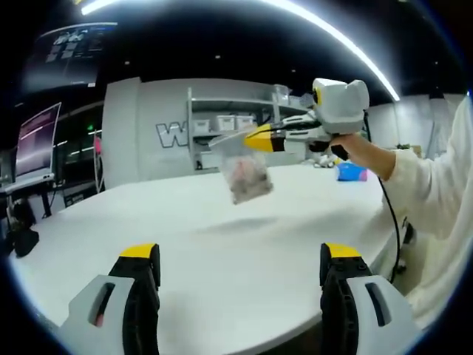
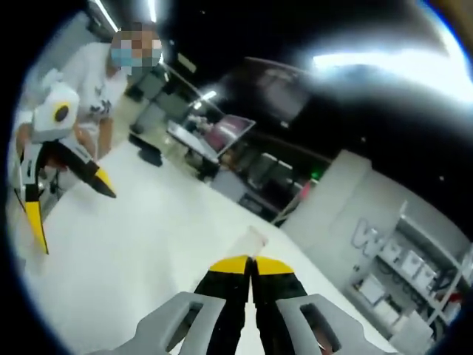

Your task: Open the resealable bag by pulling the two sides of the seal apart until the entire bag opening is separated and visibly accessible.

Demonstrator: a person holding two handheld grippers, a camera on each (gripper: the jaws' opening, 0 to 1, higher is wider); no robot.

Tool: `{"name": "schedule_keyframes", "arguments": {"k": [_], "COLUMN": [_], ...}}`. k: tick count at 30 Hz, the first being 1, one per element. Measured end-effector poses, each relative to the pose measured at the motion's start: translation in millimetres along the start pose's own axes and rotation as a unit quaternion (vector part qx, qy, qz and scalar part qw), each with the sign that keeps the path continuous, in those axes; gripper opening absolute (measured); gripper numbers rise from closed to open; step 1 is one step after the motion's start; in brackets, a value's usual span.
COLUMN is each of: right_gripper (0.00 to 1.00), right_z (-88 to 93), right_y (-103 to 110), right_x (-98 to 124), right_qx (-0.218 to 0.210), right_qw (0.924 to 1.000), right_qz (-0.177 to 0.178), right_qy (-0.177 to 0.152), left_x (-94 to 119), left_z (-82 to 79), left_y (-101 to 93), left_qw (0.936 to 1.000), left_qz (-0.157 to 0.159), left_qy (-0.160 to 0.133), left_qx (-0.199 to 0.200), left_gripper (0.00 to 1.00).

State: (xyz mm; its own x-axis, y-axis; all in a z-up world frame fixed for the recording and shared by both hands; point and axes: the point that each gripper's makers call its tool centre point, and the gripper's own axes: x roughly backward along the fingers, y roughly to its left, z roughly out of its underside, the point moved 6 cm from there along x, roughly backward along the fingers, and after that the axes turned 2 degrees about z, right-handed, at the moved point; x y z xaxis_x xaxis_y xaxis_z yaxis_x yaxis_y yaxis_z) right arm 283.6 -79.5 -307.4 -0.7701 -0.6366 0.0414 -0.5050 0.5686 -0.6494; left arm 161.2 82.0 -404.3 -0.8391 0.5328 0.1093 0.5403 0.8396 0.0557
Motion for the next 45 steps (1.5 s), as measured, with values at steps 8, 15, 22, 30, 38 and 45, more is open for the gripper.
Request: {"name": "schedule_keyframes", "arguments": {"k": [8, 15, 22, 30, 38, 45], "right_gripper": [0.00, 0.00, 0.00, 0.00, 0.00, 0.00], "right_z": [0.3, -0.2, 1.6, 3.0, 1.5, 5.5], "right_y": [5, 8, 11, 16, 26, 36], "right_x": [5, 9, 14, 22, 32, 40], "right_qx": [0.003, 0.004, 0.004, 0.001, 0.001, -0.003], "right_qw": [1.0000, 1.0000, 1.0000, 0.9999, 0.9999, 0.9997], "right_qz": [-0.004, -0.006, -0.007, -0.010, -0.016, -0.024], "right_qy": [-0.001, -0.004, -0.003, -0.001, -0.003, 0.001], "left_x": [0, -2, -2, -2, -1, -1], "left_z": [0.9, 2.3, 0.9, -0.2, 0.3, 1.5], "left_y": [1.0, -0.2, 0.3, -1.0, -0.5, -0.5], "left_qw": [1.0000, 1.0000, 1.0000, 1.0000, 1.0000, 1.0000], "left_qz": [-0.001, 0.001, 0.000, 0.003, 0.002, 0.002], "left_qy": [0.000, 0.004, 0.004, 0.004, 0.005, 0.006], "left_qx": [0.001, -0.001, -0.002, -0.003, -0.004, -0.003], "left_gripper": [0.88, 0.88, 0.88, 0.87, 0.87, 0.87]}}
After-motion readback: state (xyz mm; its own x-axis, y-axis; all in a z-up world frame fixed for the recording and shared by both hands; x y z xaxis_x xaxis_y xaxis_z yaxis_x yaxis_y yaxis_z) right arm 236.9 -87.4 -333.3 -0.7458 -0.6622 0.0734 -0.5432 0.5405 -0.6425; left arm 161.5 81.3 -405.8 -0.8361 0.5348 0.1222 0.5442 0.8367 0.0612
